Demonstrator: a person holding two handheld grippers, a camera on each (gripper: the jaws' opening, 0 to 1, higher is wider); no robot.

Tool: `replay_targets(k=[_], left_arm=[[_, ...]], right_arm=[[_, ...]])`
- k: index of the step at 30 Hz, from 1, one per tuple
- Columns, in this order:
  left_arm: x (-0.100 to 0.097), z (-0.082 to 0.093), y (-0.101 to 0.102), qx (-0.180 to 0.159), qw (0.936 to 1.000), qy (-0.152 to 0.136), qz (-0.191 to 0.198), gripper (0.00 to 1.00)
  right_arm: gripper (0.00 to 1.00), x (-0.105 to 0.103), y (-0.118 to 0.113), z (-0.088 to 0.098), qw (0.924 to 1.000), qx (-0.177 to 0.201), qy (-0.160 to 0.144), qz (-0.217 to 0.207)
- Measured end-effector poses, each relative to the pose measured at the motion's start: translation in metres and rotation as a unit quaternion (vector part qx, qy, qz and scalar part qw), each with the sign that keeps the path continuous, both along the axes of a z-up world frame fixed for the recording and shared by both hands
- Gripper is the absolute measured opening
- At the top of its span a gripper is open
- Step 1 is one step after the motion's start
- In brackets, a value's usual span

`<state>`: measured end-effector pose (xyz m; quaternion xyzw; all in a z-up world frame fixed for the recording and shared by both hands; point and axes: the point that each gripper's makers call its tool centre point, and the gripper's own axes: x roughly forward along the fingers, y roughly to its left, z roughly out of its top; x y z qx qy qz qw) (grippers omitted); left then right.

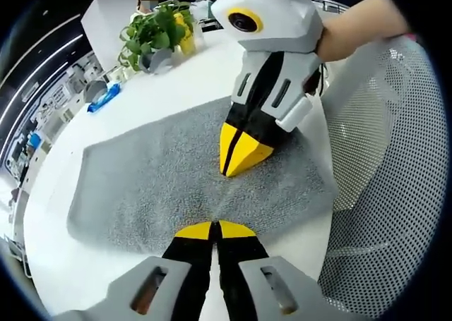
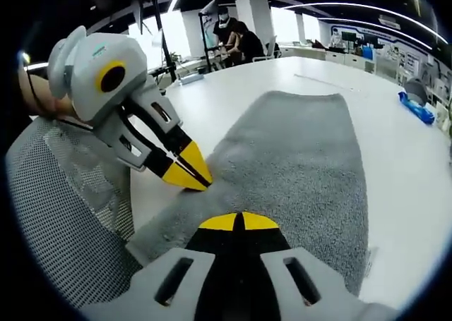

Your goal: Fold the towel on the table until its edges align and the towel forms a compact rectangular stack.

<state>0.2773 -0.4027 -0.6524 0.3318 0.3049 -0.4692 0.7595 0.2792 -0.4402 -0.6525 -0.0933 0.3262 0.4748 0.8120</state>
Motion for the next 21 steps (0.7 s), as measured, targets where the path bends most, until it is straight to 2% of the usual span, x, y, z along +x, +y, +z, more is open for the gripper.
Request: replay_targets(k=[21], left_arm=[[0.0024, -0.0004, 0.0041, 0.011, 0.9999, -0.002, 0.008, 0.02]], right_arm=[[0.0, -0.0038, 0.0036, 0.0001, 0.9998, 0.011, 0.014, 0.007]])
